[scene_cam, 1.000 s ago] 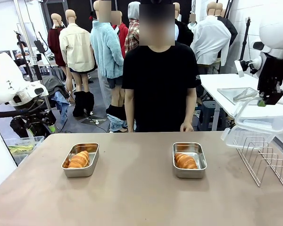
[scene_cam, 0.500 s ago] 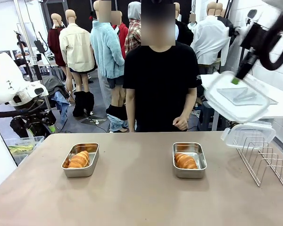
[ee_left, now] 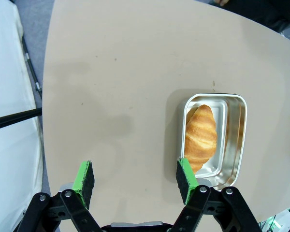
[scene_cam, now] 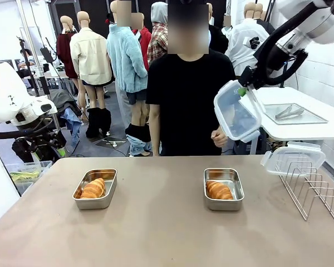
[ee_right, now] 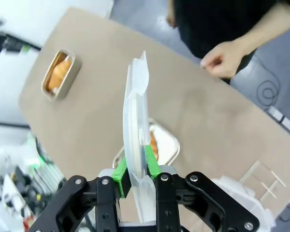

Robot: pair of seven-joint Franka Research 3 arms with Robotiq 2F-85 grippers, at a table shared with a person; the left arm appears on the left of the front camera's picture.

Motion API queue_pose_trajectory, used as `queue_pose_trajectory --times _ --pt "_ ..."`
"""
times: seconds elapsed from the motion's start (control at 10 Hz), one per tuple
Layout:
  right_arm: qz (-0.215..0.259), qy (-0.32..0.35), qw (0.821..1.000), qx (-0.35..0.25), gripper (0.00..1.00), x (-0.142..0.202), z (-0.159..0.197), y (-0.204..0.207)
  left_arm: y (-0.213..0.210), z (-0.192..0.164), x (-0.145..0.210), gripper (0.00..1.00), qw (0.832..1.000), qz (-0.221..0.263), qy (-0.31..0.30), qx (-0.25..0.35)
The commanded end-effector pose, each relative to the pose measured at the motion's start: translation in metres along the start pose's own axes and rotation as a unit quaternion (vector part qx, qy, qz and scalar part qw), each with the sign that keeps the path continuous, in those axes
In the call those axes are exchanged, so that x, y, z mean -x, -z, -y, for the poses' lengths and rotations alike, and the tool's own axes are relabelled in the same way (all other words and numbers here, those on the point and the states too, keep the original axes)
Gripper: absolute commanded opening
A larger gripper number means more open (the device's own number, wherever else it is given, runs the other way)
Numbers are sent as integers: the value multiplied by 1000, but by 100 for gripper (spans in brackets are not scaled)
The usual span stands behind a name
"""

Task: Place the bread in airtight containers.
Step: Release when the human grabs the Airtight Container lid, then pick up one Airtight Container lid and hand it to the human.

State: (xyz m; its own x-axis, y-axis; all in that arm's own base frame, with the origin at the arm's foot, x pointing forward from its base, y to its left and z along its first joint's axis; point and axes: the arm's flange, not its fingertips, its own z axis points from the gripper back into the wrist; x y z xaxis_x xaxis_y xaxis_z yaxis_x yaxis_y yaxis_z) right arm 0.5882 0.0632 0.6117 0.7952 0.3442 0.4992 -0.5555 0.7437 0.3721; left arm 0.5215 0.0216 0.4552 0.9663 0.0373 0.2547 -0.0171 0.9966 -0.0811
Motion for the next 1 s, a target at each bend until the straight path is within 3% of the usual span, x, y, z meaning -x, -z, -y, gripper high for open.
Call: queue_pose_trajectory --times 0.0,0.3,0.9 --pt "31 31 998 37 0 -15 0 7 -2 -1 0 88 1000 2 0 -1" --pt "33 36 995 82 0 -20 17 26 -2 -1 0 88 1000 2 0 -1" --pt "34 26 997 72 0 -18 21 27 -2 -1 0 88 1000 2 0 -1"
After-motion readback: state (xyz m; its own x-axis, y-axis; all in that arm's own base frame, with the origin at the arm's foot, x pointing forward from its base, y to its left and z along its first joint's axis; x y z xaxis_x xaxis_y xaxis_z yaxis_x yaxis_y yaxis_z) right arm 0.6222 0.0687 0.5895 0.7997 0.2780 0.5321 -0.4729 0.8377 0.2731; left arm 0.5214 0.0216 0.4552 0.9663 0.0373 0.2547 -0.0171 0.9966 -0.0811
